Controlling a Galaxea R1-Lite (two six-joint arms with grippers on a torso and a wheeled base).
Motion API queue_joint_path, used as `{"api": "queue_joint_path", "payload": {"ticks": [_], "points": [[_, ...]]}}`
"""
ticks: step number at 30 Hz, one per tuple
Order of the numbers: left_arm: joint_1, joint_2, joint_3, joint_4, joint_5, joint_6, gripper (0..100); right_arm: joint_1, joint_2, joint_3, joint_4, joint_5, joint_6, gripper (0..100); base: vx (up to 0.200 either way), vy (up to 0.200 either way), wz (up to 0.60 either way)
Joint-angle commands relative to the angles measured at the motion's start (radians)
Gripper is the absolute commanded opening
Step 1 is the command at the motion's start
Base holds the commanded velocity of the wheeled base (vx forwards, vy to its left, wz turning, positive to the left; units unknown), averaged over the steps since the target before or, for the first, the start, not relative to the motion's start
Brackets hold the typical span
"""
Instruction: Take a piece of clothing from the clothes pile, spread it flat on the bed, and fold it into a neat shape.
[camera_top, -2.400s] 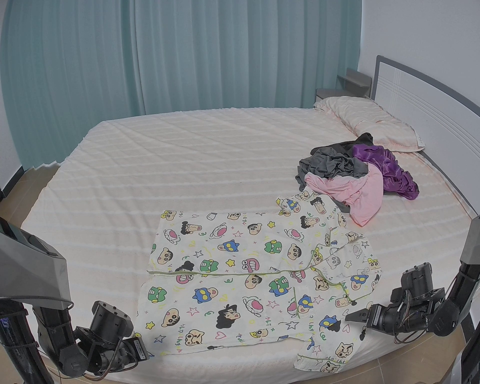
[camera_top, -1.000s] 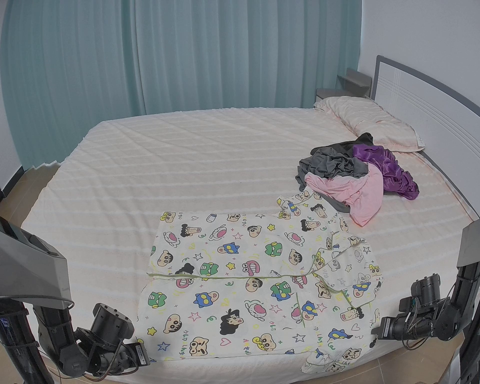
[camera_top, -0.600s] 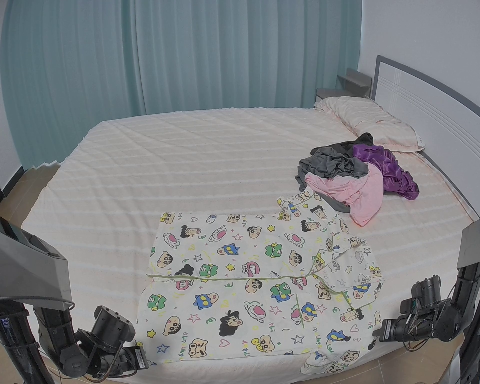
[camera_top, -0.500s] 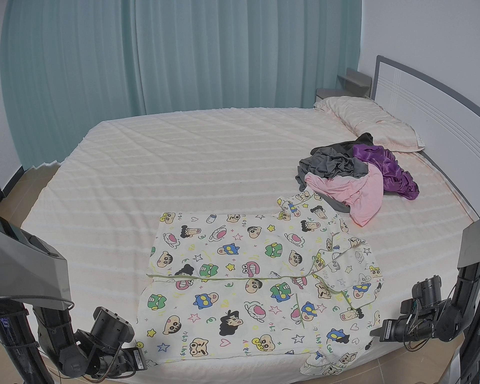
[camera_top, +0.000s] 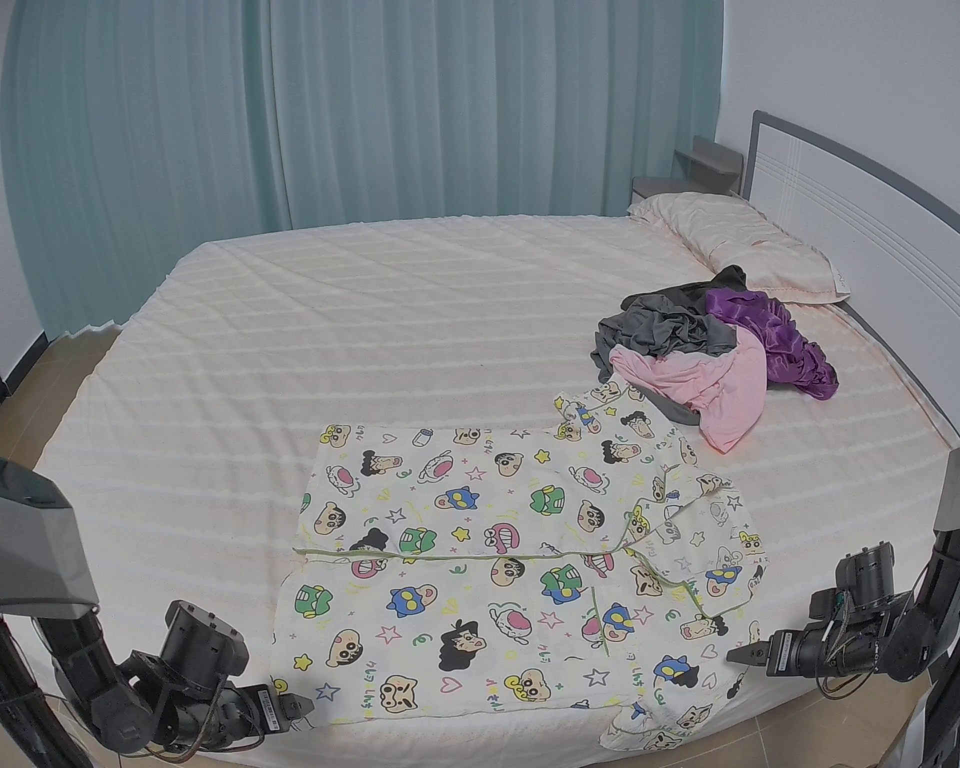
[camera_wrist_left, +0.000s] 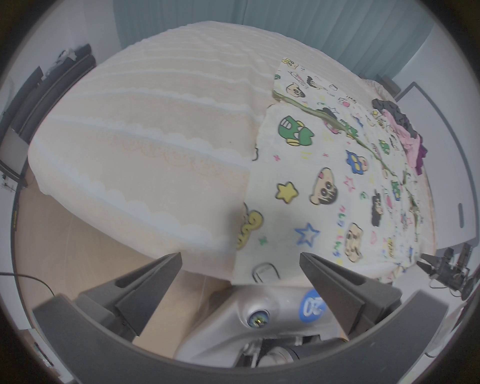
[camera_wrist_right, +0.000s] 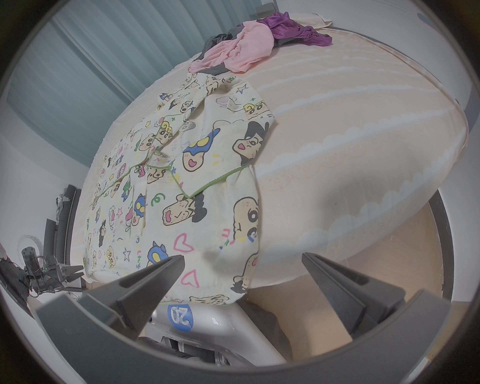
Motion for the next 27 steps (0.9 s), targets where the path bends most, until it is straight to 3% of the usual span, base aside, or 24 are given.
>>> {"api": "queue_joint_path", "payload": {"ticks": [1, 2, 8, 16, 21, 27], "points": [[-0.005, -0.151, 0.016, 0.061, -0.069, -0.010, 100, 0.004, -0.083, 0.017, 0.042, 0.008, 0.001, 100, 0.000, 0.000, 0.00], [-0.005, -0.179, 0.016, 0.073, -0.139, -0.058, 100, 0.007, -0.084, 0.017, 0.046, 0.008, 0.004, 100, 0.000, 0.000, 0.00], [-0.048, -0.167, 0.013, 0.070, -0.144, -0.125, 100, 0.015, -0.083, 0.017, 0.049, 0.011, 0.015, 100, -0.133, 0.000, 0.00], [-0.059, -0.013, -0.020, 0.067, -0.139, -0.199, 100, 0.024, -0.069, 0.017, 0.055, 0.014, 0.018, 100, 0.000, 0.000, 0.00], [-0.057, 0.013, -0.069, 0.045, -0.133, -0.320, 100, 0.044, -0.061, 0.016, 0.044, 0.044, 0.045, 100, 0.000, 0.000, 0.00], [-0.097, 0.076, -0.145, 0.036, 0.022, -0.490, 100, 0.099, -0.060, 0.010, 0.036, 0.044, 0.138, 100, 0.000, 0.000, 0.00]]}}
